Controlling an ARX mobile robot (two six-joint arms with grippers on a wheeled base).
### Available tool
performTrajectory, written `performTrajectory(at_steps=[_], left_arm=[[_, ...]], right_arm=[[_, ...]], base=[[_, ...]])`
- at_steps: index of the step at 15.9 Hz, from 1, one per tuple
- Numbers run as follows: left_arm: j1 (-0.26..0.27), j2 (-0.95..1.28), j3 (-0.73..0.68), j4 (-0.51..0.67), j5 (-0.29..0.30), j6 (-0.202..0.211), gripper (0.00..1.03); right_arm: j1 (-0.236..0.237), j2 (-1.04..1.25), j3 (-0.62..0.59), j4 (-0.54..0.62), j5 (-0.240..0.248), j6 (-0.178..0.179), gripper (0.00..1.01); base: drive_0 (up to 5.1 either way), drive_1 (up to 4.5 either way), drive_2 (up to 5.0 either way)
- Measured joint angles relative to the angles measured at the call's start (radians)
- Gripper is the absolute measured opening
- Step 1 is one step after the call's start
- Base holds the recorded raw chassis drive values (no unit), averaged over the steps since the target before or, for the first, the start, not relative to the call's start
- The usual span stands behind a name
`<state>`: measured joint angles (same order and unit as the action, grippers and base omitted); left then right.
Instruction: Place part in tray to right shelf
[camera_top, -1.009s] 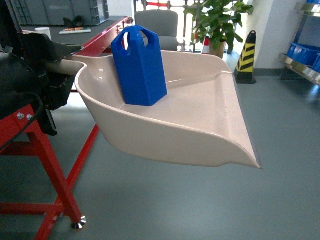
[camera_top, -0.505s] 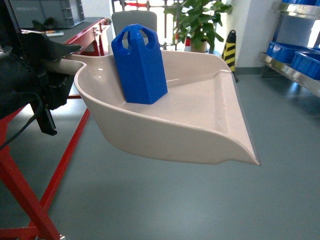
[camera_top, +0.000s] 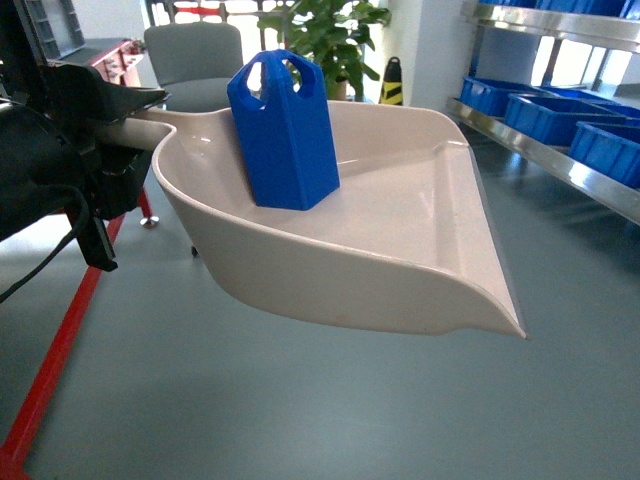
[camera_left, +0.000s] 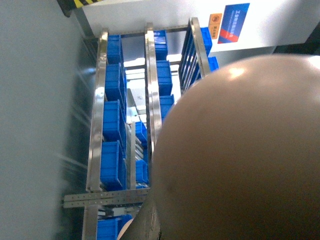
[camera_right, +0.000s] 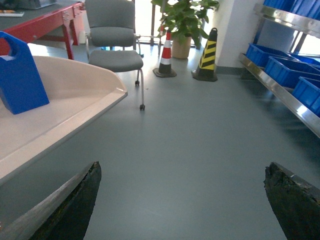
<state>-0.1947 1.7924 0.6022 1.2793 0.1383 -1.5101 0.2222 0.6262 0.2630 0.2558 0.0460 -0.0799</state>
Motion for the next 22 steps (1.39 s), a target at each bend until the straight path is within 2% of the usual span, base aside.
performTrajectory(at_steps=[22], left_arm=[[0.000,0.000,0.000,0.000,0.000,0.000,0.14]], right_arm=[[0.000,0.000,0.000,0.000,0.000,0.000,0.98]], base=[[-1.6,-1.56,-1.6]])
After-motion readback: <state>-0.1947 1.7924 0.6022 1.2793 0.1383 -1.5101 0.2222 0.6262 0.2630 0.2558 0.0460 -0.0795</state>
